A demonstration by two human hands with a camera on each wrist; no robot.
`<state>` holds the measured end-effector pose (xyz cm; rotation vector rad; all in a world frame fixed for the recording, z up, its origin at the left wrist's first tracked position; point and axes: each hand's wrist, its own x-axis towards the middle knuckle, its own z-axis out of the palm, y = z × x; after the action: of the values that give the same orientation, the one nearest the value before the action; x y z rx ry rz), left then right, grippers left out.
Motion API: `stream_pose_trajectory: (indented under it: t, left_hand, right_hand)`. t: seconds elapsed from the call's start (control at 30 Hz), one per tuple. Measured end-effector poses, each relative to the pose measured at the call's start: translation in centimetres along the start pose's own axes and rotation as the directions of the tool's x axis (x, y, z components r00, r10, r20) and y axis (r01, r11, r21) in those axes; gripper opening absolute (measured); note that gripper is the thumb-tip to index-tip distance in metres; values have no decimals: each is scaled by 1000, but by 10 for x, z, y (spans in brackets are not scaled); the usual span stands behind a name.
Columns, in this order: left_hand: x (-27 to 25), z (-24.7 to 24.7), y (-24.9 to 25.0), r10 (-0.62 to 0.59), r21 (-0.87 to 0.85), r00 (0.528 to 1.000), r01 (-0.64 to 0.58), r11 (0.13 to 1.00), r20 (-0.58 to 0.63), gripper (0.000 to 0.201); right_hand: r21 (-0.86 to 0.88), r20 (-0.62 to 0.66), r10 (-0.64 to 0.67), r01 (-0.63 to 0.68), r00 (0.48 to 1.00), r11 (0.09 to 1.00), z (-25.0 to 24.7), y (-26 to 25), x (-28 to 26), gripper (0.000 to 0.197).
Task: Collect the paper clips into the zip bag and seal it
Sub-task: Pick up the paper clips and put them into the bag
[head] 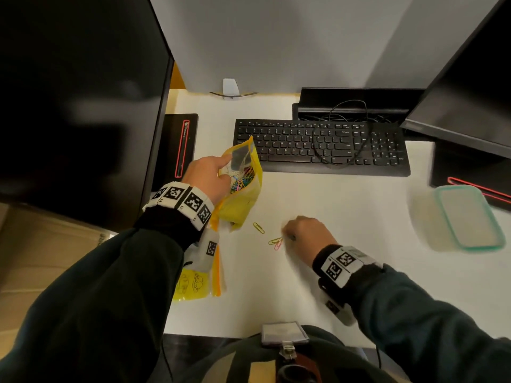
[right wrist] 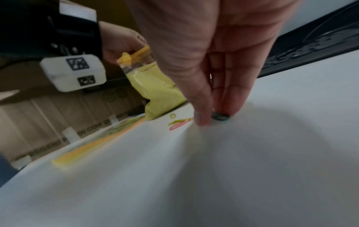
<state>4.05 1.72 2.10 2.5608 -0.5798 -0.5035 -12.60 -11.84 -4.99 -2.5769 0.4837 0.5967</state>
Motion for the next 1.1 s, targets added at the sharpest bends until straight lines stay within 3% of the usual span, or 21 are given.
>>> stream_pose_trajectory:
  t: [0.17, 0.3, 0.37, 0.43, 0.5, 0.67, 0.87, 0.97, 1.1]
  left_hand:
    - [-2, -1, -1, -23, -12, 1000, 23, 1000, -20, 47]
    - [-4, -8, -6, -60, -33, 998, 59, 998, -26, 48]
    - [-3, -11, -9, -64, -31, 997, 63, 998, -35, 47]
    - [-1, -13, -10, -71, -26, 997, 70, 997, -39, 47]
    - [1, -13, -11, -74, -24, 997, 73, 997, -31, 47]
    - [3, -9, -10, -63, -43, 998, 62, 997, -25, 47]
    - [8, -7, -8, -44, -19, 999, 44, 999, -32, 47]
    - [9, -6, -8, -43, -35, 999, 42, 999, -24, 47]
    - [8, -7, -9, -41, -32, 999, 40, 999, -24, 47]
  right_hand:
    - [14, 20, -134, 134, 991, 991, 5, -15, 11, 20]
    - [187, -17, -189, 189, 982, 964, -1, -15, 22, 41]
    - [93, 60, -287, 280, 956, 955, -4, -14, 26, 64]
    - [-96, 194, -352, 375, 916, 922, -6, -16, 29, 73]
    - [-197, 243, -389, 438, 889, 877, -8, -20, 34, 61]
    - [-161, 196, -466, 497, 863, 853, -8, -21, 39, 30]
    - [-50, 110, -445, 452, 889, 890, -15, -9, 35, 29]
    - [17, -22, -293, 293, 956, 956, -25, 4, 30, 33]
    - [-28, 6, -82, 82, 997, 996, -22, 12, 24, 29]
